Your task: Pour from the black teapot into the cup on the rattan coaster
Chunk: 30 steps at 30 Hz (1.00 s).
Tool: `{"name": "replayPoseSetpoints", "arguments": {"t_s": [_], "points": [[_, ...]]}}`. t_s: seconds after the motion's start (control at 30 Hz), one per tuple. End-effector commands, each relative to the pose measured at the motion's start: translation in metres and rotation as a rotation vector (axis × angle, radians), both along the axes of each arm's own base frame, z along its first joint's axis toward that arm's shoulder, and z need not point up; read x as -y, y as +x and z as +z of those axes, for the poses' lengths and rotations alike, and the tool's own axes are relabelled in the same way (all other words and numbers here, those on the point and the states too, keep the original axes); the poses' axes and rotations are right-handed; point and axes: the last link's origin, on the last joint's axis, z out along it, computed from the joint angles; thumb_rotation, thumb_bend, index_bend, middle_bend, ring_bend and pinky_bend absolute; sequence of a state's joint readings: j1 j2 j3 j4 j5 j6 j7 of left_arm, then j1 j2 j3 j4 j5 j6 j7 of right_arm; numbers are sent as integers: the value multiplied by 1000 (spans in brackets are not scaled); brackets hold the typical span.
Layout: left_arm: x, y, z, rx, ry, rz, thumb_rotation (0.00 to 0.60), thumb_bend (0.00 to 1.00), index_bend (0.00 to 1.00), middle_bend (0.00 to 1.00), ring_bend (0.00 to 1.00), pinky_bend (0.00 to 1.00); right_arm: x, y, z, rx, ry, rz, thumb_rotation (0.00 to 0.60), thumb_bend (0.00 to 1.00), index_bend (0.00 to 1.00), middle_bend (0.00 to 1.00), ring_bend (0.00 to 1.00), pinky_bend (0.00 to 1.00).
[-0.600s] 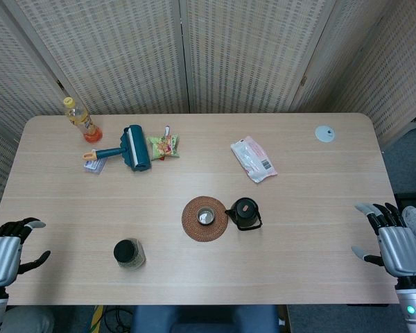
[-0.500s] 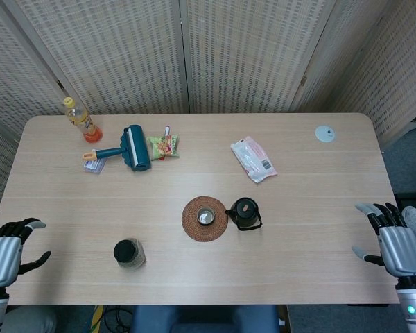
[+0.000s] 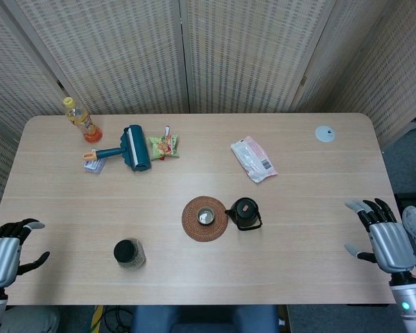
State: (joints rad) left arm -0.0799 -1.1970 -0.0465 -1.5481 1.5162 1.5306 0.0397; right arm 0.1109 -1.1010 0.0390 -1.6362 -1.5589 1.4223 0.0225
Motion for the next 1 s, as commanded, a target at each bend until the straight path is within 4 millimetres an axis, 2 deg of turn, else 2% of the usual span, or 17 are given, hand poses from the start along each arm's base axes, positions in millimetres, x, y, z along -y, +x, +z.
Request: {"name": "replayPoseSetpoints", "arguments": {"t_s": [0.03, 0.17, 0.3, 0.47, 0.63, 0.9, 1.0], "points": [[0, 0, 0, 1, 0, 1, 600, 183, 335, 286, 296, 219, 7, 11, -4, -5, 34, 43, 600, 50, 179, 193, 121, 91], [1, -1, 0, 1, -1, 4, 600, 183, 335, 286, 296, 219, 17, 26, -10, -9, 88, 101, 600, 51, 182, 253, 126, 91], [2, -2, 0, 2, 0, 6, 600, 183, 335, 286, 297, 220, 28, 42, -19, -21, 139, 154, 600, 51, 265, 332, 188, 91], [3, -4, 1, -1, 0, 12, 600, 183, 335, 286, 297, 219, 41, 59, -32, -21, 214, 193, 600, 50, 274, 347, 226, 80], [4, -7, 0, 2, -5, 22, 600, 183, 337, 286, 297, 219, 53, 70, -46, -6, 268, 195, 600, 50, 274, 350, 244, 1], [5, -9, 0, 1, -4, 27, 600, 183, 338, 286, 297, 219, 68, 88, -67, 3, 326, 216, 600, 47, 274, 378, 268, 0], [5, -10, -2, 2, -7, 27, 600, 183, 338, 286, 297, 219, 72, 95, -75, 8, 361, 219, 600, 8, 285, 386, 268, 0]]}}
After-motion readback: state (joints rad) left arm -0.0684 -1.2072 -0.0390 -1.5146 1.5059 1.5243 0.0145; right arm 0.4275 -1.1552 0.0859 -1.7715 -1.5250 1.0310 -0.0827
